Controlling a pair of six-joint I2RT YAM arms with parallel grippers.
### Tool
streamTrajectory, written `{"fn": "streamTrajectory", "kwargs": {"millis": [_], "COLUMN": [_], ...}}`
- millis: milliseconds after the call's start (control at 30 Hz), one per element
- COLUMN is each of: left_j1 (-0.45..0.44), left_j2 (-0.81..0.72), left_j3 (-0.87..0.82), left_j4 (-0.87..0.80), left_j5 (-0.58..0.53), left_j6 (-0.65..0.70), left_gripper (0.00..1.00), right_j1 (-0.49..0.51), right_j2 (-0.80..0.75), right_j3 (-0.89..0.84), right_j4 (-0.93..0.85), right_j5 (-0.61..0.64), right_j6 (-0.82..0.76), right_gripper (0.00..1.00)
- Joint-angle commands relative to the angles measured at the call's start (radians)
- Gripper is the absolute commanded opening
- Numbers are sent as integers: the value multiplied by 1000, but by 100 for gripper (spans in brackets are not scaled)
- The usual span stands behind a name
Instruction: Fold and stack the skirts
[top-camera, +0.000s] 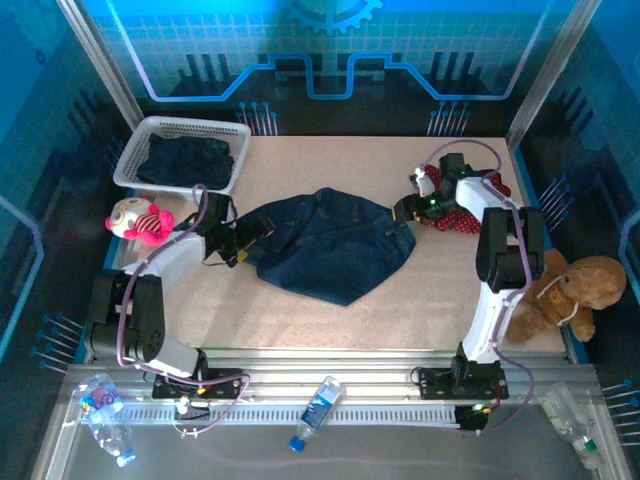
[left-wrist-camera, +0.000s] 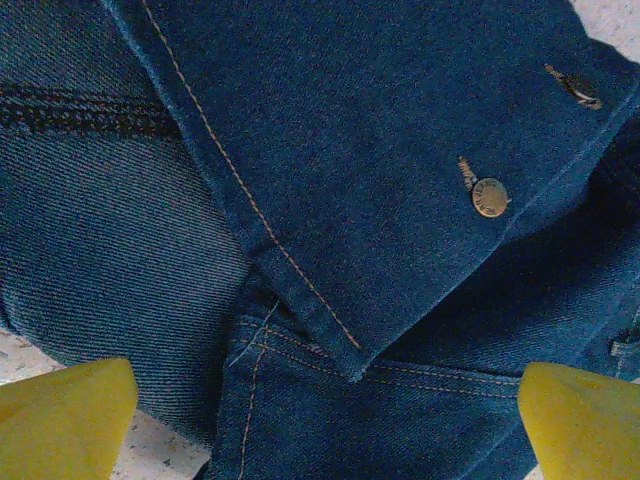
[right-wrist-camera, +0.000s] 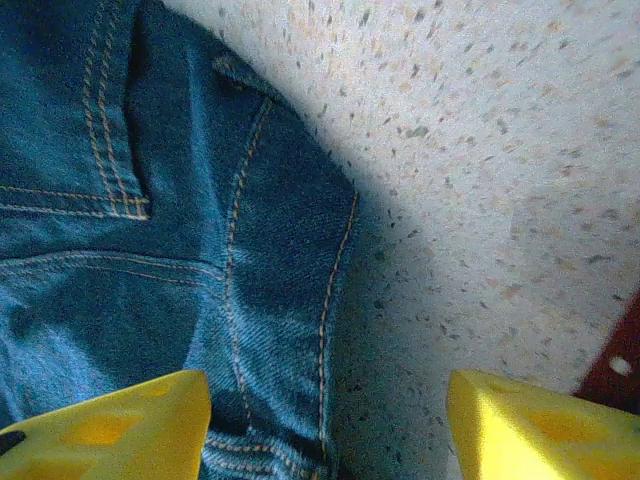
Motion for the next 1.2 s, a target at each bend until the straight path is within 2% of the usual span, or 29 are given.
{"fn": "streamTrajectory", "kwargs": {"millis": [0,200,367,667,700,733,800,833,967,1033,1100,1167], "left_j1": [18,20,20,20,20,20,20,20,18,11,-11,-44], "left_j2": [-31,-16,1,3,4,3,-3,-8,-33,-43,-51,-53], "left_j3": [3,7,7,6,5,6,4,0,-16,-19,-17,-11], "left_j4": [1,0,15,19,19,20,26,36,60,52,26,-13], "left_j5": [-10,0,25,36,38,44,57,70,132,138,119,75], "left_j6": [-6,-4,-4,8,10,10,15,22,62,86,118,143], "left_gripper": [99,99,99,99,99,99,99,99,99,99,98,97], "right_j1": [25,30,40,50,51,54,56,54,13,-60,-131,-187], "right_j2": [42,61,47,63,63,61,28,-17,-238,-336,-379,-378], "right_j3": [46,62,62,98,99,100,96,82,-4,-71,-145,-203], "right_j4": [-116,-112,-78,-84,-80,-73,-54,-31,40,54,70,31], "right_j5": [-18,-108,-153,-139,-138,-141,-162,-187,-314,-429,-497,-505], "right_j6": [-80,-81,-71,-62,-59,-59,-55,-53,-93,-128,-144,-177], "right_gripper": [63,41,39,34,31,22,2,0,0,0,0,0]}}
